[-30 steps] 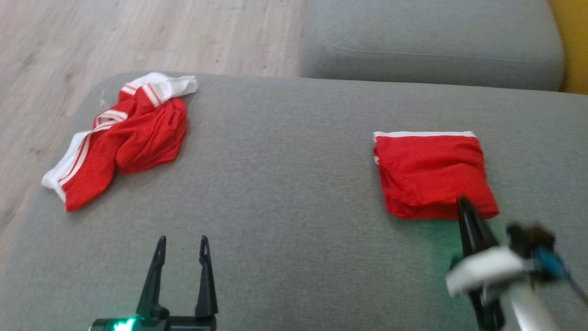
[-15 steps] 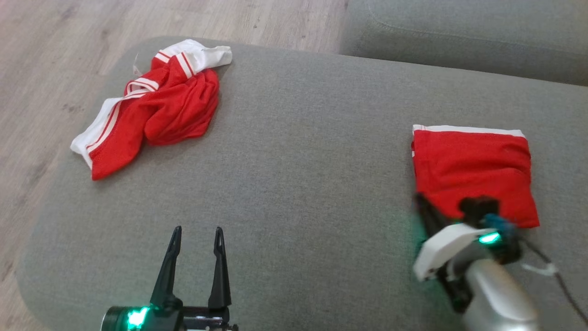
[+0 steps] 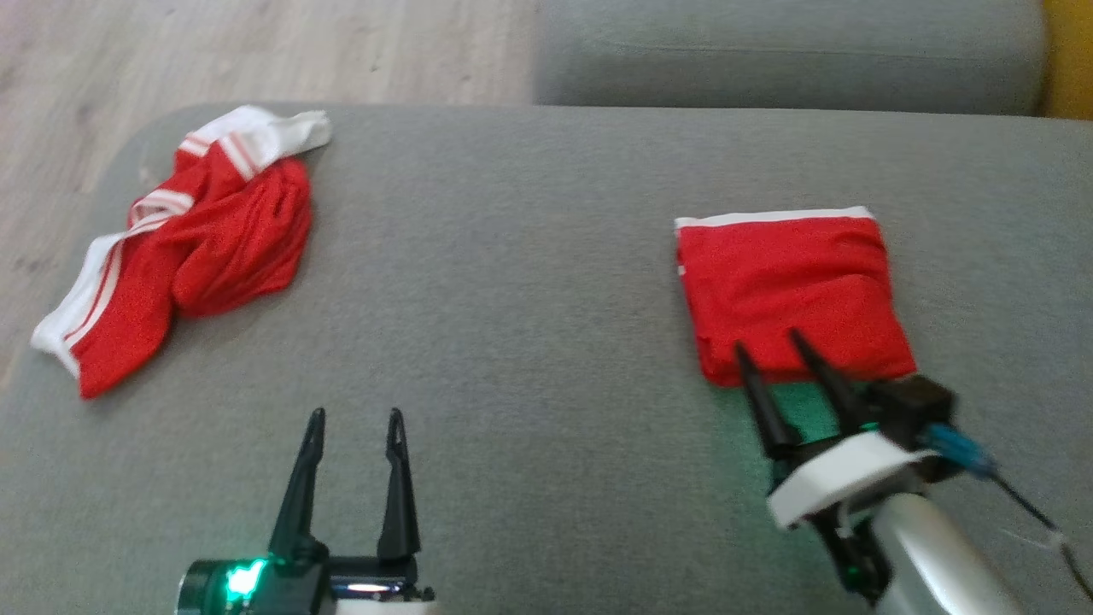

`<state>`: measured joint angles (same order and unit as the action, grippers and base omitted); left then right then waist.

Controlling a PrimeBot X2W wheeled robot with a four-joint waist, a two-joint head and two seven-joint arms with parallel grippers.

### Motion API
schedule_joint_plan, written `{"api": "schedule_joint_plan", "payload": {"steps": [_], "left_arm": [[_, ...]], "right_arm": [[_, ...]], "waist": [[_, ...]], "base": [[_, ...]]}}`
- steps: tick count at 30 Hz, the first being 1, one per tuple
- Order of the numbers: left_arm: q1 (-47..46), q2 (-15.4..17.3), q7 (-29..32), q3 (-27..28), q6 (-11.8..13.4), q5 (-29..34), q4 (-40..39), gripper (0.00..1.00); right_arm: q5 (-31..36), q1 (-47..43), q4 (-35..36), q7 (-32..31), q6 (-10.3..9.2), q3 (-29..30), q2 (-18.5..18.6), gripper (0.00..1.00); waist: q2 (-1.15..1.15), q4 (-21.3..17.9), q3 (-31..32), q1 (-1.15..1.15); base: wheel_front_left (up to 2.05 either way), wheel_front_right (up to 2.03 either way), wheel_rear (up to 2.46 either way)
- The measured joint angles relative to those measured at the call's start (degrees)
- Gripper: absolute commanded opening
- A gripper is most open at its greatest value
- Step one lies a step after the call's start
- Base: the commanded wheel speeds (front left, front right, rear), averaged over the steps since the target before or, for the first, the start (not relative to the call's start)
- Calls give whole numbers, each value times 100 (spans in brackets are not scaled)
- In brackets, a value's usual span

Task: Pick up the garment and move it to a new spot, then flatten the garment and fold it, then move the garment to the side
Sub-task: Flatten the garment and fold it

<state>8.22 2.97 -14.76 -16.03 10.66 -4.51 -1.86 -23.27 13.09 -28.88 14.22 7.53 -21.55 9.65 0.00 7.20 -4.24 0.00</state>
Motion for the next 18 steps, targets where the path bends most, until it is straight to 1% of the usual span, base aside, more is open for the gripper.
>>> {"api": "schedule_joint_plan", "payload": {"steps": [4, 6, 10, 14, 18], "left_arm": [[16, 1, 0, 134, -8, 8, 213, 100], [40, 1, 0, 137, -64, 47, 308, 100], [44, 1, 1, 205, -133, 45, 397, 100], [47, 1, 1, 278, -167, 45, 434, 100], [55, 0, 1, 285, -210, 47, 493, 100]], "right_arm": [[127, -691, 1126, 15, 0, 620, 71, 100], [263, -1072, 1428, 15, 0, 905, 94, 100], [488, -1697, 1657, 15, 0, 1301, 63, 100], [664, -1918, 1736, 15, 0, 1417, -49, 100], [823, -1954, 1800, 15, 0, 1444, -178, 100]], "waist": [[0, -277, 112, 0], [0, -385, 180, -1], [0, -517, 305, -1], [0, -585, 353, -1], [0, -597, 363, -1]], "base": [[0, 0, 0], [0, 0, 0], [0, 0, 0], [0, 0, 0], [0, 0, 0]]}}
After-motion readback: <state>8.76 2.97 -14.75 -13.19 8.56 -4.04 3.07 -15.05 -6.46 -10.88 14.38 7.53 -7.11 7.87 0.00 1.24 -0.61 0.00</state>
